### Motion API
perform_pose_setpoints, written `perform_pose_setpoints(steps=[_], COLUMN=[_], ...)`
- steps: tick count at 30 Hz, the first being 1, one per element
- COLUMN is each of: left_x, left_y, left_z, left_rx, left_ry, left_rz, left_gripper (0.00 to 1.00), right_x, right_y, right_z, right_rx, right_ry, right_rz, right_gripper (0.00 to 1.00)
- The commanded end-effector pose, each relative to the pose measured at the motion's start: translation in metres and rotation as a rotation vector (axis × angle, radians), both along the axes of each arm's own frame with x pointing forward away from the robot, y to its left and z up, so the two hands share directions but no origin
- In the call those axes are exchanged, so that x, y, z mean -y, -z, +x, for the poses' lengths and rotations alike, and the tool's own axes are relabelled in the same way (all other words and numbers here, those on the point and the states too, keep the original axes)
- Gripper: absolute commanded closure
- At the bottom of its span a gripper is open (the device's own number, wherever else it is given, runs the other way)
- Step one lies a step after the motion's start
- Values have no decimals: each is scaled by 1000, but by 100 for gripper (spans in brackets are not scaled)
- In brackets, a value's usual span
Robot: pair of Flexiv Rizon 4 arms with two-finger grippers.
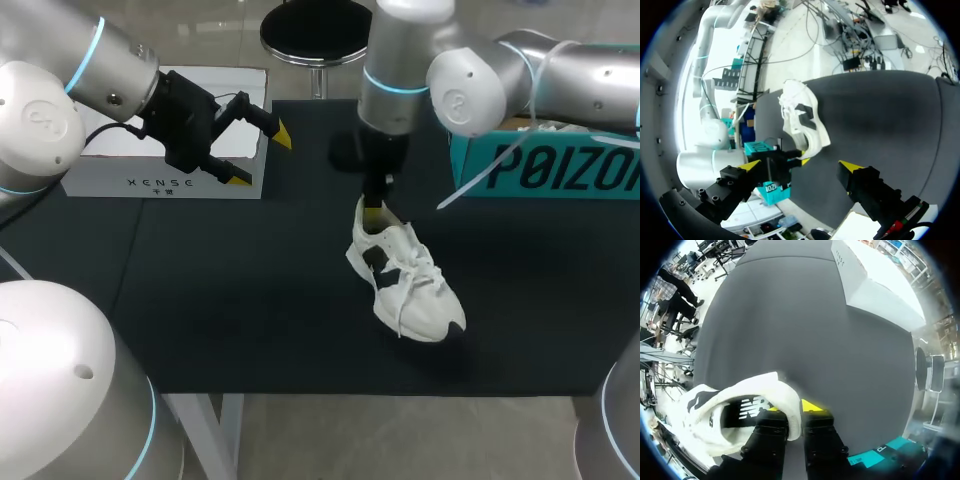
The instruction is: Take the shoe out of the shoebox, open the shoe tongue, remove and reinsert the insole, then place the shoe into the shoebox
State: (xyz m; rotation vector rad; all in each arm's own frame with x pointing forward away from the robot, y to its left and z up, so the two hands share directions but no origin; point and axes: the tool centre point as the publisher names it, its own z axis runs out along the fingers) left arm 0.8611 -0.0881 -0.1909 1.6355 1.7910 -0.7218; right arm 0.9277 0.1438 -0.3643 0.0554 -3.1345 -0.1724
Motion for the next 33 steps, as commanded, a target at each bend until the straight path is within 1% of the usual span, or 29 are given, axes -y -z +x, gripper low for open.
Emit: perform_pose_setpoints(steps=[1,5,7,9,10,13,14,15,16,18,21,23,26,27,28,31,32,33], left_x=[0,0,0,0,0,0,0,0,0,0,0,0,0,0,0,0,0,0], left_y=[0,0,0,0,0,0,0,0,0,0,0,0,0,0,0,0,0,0], left_z=[0,0,0,0,0,0,0,0,0,0,0,0,0,0,0,0,0,0], left_rx=[1,1,1,1,1,1,1,1,1,1,1,1,1,1,1,1,1,1], left_ry=[0,0,0,0,0,0,0,0,0,0,0,0,0,0,0,0,0,0], left_rz=[2,2,2,2,2,2,2,2,2,2,2,2,2,2,2,2,2,2], left_gripper=[0,0,0,0,0,0,0,0,0,0,0,0,0,0,0,0,0,0], right_x=[1,2,10,17,23,38,43,45,49,57,69,81,101,106,116,132,134,134], right_y=[-16,-36,-52,-67,-78,-112,-123,-132,-146,-167,-190,-207,-221,-223,-227,-231,-234,-236], right_z=[-7,-7,-4,-3,-2,-2,-3,-4,-5,-7,-9,-12,-15,-16,-17,-20,-21,-22], right_rx=[25,47,37,24,20,19,35,48,59,84,109,126,129,131,139,136,137,155], right_ry=[24,106,239,349,434,634,673,704,756,828,912,993,1088,1107,1147,1177,1171,1153], right_rz=[-29,-93,-138,-151,-159,-129,-110,-115,-139,-143,-154,-186,-214,-235,-269,-292,-278,-250], right_gripper=[100,100,100,100,100,100,100,100,100,100,100,100,100,100,100,100,100,100])
